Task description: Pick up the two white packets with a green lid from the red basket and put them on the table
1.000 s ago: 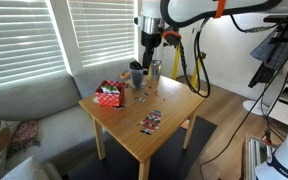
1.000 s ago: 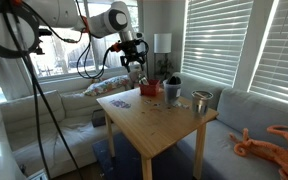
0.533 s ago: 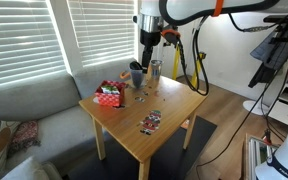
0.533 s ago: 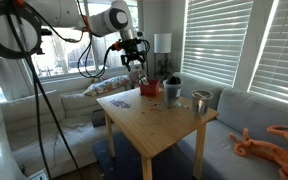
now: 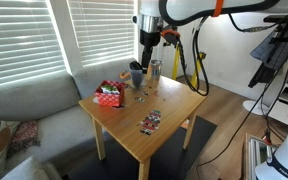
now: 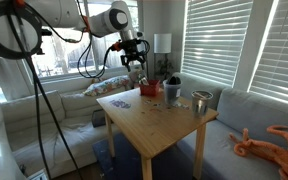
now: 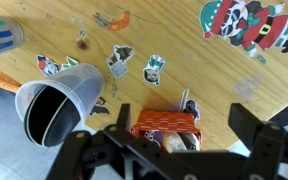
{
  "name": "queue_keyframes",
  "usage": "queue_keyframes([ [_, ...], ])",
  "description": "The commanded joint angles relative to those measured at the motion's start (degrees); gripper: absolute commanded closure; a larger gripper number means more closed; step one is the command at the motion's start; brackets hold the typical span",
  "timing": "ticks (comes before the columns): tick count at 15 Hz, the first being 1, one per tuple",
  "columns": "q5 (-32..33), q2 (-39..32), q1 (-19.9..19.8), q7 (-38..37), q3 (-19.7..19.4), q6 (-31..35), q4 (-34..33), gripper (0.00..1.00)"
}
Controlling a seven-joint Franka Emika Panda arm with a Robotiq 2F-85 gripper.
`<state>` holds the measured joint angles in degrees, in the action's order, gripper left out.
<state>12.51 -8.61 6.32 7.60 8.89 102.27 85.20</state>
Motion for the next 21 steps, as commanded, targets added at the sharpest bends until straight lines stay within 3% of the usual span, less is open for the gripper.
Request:
queue_keyframes([
  [1, -0.04, -3.10, 3.29, 0.29, 1.33, 0.95, -2.58, 0.00],
  [5, 3.22, -8.87, 8.06, 1.05, 3.22, 5.01, -6.60, 0.00],
  [9, 10.34, -16.27, 12.17, 0.40, 1.90, 8.92, -11.93, 0.00],
  [15, 9.62, -26.05, 12.09, 1.86, -0.88, 11.15, -21.82, 0.00],
  [21, 9.17, -28.42, 11.14, 1.79, -1.61, 10.86, -26.77, 0.00],
])
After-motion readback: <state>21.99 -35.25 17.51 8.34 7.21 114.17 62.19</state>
